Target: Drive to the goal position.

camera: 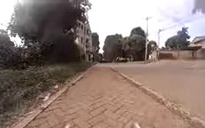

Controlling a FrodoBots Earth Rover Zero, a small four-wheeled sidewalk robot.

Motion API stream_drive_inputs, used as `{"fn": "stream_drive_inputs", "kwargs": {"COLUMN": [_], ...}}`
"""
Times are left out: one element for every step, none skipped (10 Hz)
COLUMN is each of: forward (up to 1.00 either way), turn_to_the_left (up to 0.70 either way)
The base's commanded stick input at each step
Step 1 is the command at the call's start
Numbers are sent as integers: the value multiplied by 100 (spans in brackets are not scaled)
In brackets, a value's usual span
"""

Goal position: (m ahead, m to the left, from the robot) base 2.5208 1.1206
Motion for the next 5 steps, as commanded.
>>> {"fn": "stream_drive_inputs", "kwargs": {"forward": [50, 50, 50, 50, 50], "turn_to_the_left": [0, 0, 0, 0, 0]}}
